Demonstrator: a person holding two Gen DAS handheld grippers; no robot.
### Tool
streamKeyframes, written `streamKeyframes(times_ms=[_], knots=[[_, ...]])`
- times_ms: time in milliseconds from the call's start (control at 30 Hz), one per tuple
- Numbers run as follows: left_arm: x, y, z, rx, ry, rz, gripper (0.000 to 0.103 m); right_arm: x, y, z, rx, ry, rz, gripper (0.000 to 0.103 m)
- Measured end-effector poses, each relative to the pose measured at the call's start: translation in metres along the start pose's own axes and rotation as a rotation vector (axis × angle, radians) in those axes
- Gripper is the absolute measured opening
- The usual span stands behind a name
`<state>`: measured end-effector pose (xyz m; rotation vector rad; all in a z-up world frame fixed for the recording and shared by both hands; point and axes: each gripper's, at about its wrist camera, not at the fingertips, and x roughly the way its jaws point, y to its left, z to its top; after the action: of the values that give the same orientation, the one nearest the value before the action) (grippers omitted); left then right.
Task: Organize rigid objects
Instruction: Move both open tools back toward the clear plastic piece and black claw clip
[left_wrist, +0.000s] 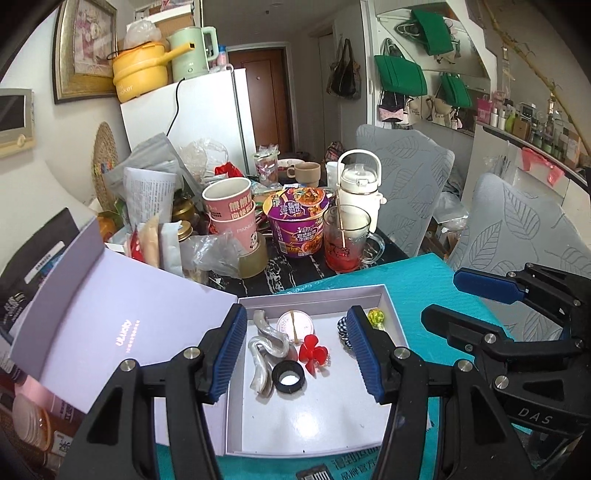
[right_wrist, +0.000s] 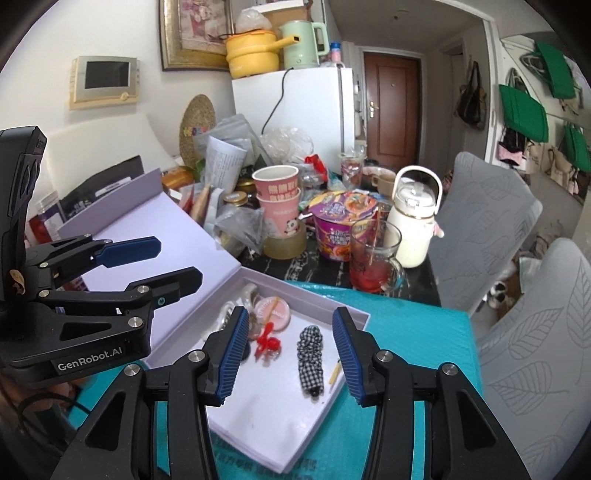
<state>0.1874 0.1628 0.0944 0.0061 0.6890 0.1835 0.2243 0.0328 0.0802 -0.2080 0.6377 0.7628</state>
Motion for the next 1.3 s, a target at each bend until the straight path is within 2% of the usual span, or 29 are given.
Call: streamKeyframes(times_ms=[233, 267, 300, 400, 667, 900, 1300], knots=[[-0.045, -0.007, -0.007, -0.001, -0.041, 0.005, 0.056, -0.040, 0.012, -0.006, -0.011, -0.029, -0.002, 0.057], [-0.051, -0.008, -0.009, -0.002, -0.044, 0.007, 0.060, -0.045, 0.014, -0.007, -0.013, -0.032, -0.005, 0.059], [-0.056, -0.009, -0.010, -0.003, -0.047, 0.010, 0.068, -0.050, 0.016, -0.008, -0.016, -0.036, -0.009, 0.060], [-0.074, -0.012, -0.016, -0.002, -0.075, 0.029, 0.077, -0.064, 0.021, -0.012, -0.019, -0.048, -0.017, 0.065], [-0.105, -0.018, -0.035, 0.002, -0.092, 0.035, 0.078, -0.099, 0.034, -0.027, -0.030, -0.073, -0.041, 0.078], [-0.125, -0.023, -0.057, 0.000, -0.090, 0.031, 0.079, -0.125, 0.045, -0.049, -0.034, -0.074, -0.071, 0.081], [-0.163, -0.043, -0.101, 0.053, -0.105, 0.013, 0.079, -0.165, 0.063, -0.090, -0.028, -0.079, -0.095, 0.086]])
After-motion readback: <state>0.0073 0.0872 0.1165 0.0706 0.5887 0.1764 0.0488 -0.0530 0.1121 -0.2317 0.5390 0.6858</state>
